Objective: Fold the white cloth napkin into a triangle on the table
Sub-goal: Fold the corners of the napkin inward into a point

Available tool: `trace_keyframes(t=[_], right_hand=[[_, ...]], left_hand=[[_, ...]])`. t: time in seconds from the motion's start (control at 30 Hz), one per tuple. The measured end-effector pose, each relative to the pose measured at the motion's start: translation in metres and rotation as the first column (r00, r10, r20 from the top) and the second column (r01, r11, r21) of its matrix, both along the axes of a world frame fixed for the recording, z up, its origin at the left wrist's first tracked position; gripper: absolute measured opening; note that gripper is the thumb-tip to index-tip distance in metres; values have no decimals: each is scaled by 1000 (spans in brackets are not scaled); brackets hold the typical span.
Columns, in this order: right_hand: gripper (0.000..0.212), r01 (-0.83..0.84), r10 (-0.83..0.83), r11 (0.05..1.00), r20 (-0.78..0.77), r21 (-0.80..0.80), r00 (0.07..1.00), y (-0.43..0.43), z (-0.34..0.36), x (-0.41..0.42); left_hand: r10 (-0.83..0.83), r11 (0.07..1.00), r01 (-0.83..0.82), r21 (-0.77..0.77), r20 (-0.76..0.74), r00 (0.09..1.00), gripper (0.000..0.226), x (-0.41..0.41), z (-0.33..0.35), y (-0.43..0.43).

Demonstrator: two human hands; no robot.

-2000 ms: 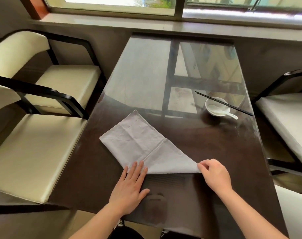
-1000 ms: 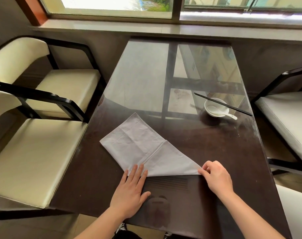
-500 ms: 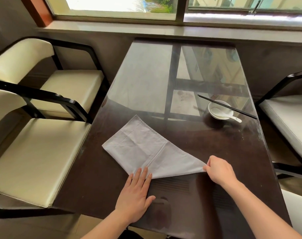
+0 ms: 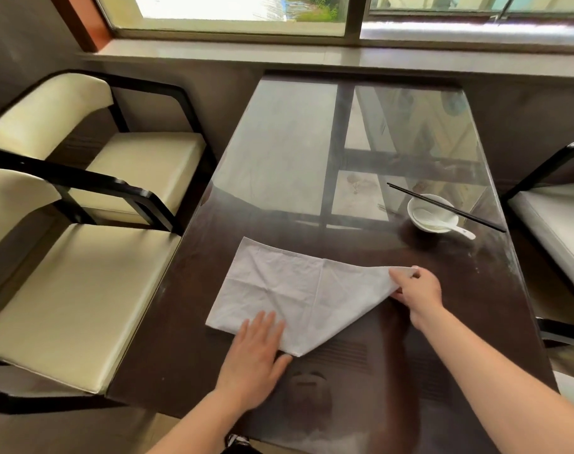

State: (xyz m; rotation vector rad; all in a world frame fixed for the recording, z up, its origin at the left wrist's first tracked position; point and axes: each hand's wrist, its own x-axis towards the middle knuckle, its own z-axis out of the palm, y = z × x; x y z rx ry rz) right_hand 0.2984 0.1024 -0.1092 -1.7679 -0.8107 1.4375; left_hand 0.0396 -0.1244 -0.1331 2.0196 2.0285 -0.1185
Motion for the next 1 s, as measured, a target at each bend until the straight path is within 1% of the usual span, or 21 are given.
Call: trace_keyframes(t=[0.03,0.07,0.13,0.17,0.2,0.23,0.3,0.37,0.5,0.57,0.63,0.67,0.73,0.83,0.9,1.0], right_hand=[[18,24,-24,1000,2,-8,1000,-4,-5,-4],[5,42,-42,999,26,-13,999,-9,-9,-8],[8,49,-47,999,160,-13,986,-10,-16,-15],[10,19,-17,1000,256,-3,966,-7,-15,-18],[13,-21,17,1000,345,7,938,-1,-12,-21],[15,-62,48,998,402,22,914,6,-9,-24],[15,-134,96,990,445,53,890,27,-3,-30],[14,-200,143,977,466,74,873,51,-1,-37],[19,-252,191,962,400,105,896,89,2,-60],[20,-244,197,966,355,90,914,97,1,-68],[27,-236,204,970,332,57,921,90,-4,-70],[27,-237,209,971,338,43,918,81,-7,-70],[19,-246,226,969,362,10,904,60,-15,-68],[13,-253,244,967,371,-25,896,34,-25,-64],[13,-307,283,952,451,-21,846,31,-23,-65],[10,-392,323,920,538,14,779,46,-9,-73]], left_hand=[[91,996,-91,5,-23,996,64,-13,2,6],[178,984,-177,19,-31,984,65,-26,3,9],[316,949,-316,15,-16,948,64,-47,9,13],[338,941,-338,-20,-8,941,64,-55,10,13],[327,944,-327,-33,1,945,65,-59,11,12],[302,953,-301,-34,14,953,69,-61,10,10],[251,967,-250,-41,16,968,80,-58,8,4],[208,976,-210,-57,-34,978,82,-52,5,-6],[181,979,-184,-89,-47,982,71,-34,8,-20],[142,988,-145,-44,-64,988,65,-28,10,-24],[111,994,-112,-11,-55,992,61,-30,12,-25],[95,995,-95,11,-38,995,58,-33,12,-24],[62,997,-62,38,-11,998,52,-41,12,-20],[20,990,-20,139,3,1000,36,-50,8,-12],[7,980,-6,197,-4,1000,29,-54,5,-8],[-41,970,57,236,-72,997,26,-57,4,-5]])
